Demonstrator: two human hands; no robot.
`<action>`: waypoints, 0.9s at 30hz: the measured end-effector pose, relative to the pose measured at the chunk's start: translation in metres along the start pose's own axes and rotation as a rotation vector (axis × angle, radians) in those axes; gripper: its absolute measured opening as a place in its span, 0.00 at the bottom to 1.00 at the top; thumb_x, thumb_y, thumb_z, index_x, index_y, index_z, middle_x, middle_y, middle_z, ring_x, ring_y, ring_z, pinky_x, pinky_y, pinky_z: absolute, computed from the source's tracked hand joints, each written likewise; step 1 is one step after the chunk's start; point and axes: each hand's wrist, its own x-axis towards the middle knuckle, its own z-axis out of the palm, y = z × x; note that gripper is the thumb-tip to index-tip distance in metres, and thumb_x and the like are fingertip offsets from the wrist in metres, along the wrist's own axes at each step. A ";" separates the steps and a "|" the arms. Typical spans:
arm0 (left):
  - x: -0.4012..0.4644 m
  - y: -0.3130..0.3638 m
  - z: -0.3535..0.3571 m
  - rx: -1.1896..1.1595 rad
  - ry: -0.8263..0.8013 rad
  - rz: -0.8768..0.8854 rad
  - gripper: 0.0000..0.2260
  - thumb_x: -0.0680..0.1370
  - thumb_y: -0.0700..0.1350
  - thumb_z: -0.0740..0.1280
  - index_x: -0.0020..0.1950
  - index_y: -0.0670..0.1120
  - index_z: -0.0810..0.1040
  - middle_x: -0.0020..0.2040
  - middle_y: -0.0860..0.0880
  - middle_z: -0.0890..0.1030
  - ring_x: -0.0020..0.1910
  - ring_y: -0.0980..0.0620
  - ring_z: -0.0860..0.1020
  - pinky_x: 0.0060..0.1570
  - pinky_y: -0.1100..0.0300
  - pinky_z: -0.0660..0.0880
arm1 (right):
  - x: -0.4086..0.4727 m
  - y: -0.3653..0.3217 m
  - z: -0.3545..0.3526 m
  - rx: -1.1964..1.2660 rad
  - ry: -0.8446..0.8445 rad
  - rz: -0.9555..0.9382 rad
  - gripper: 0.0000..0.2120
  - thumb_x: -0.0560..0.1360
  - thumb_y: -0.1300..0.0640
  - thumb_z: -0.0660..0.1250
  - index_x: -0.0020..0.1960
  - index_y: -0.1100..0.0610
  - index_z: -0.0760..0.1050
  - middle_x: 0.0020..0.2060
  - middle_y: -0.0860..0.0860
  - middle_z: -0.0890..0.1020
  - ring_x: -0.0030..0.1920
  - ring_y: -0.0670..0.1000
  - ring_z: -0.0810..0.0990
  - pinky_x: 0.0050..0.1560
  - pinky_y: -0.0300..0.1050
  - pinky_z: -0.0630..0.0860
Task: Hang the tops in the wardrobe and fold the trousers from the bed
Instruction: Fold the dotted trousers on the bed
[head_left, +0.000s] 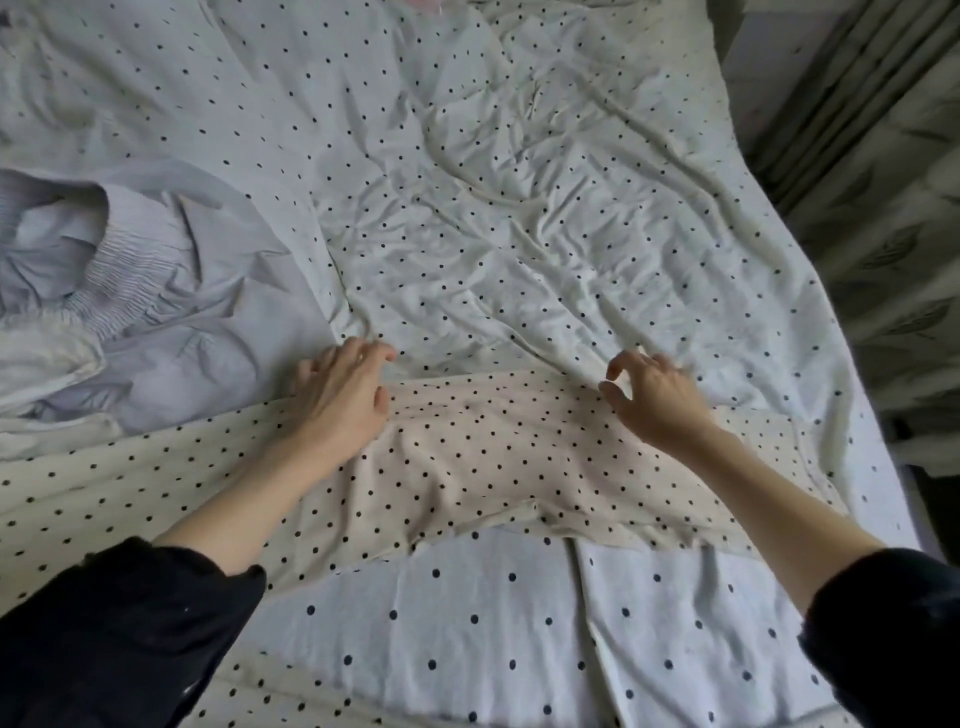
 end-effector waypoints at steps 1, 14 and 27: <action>-0.003 0.006 0.004 -0.044 -0.024 0.031 0.15 0.76 0.40 0.63 0.63 0.47 0.73 0.62 0.47 0.72 0.62 0.46 0.70 0.60 0.50 0.64 | -0.004 0.010 0.002 -0.024 -0.008 0.050 0.13 0.80 0.52 0.58 0.60 0.56 0.72 0.60 0.54 0.77 0.63 0.56 0.71 0.59 0.53 0.66; -0.055 0.146 0.069 0.048 -0.440 0.651 0.27 0.76 0.66 0.55 0.74 0.64 0.55 0.76 0.58 0.43 0.75 0.56 0.39 0.70 0.43 0.32 | -0.074 0.137 0.017 0.154 -0.069 0.811 0.30 0.75 0.40 0.62 0.67 0.60 0.66 0.62 0.59 0.72 0.62 0.62 0.71 0.58 0.57 0.72; -0.074 0.185 0.055 -0.301 -0.387 0.666 0.19 0.81 0.53 0.48 0.71 0.63 0.51 0.74 0.60 0.52 0.74 0.62 0.45 0.72 0.59 0.37 | -0.057 0.186 -0.035 0.500 0.424 0.723 0.15 0.79 0.53 0.58 0.63 0.54 0.73 0.57 0.57 0.79 0.56 0.60 0.77 0.51 0.48 0.73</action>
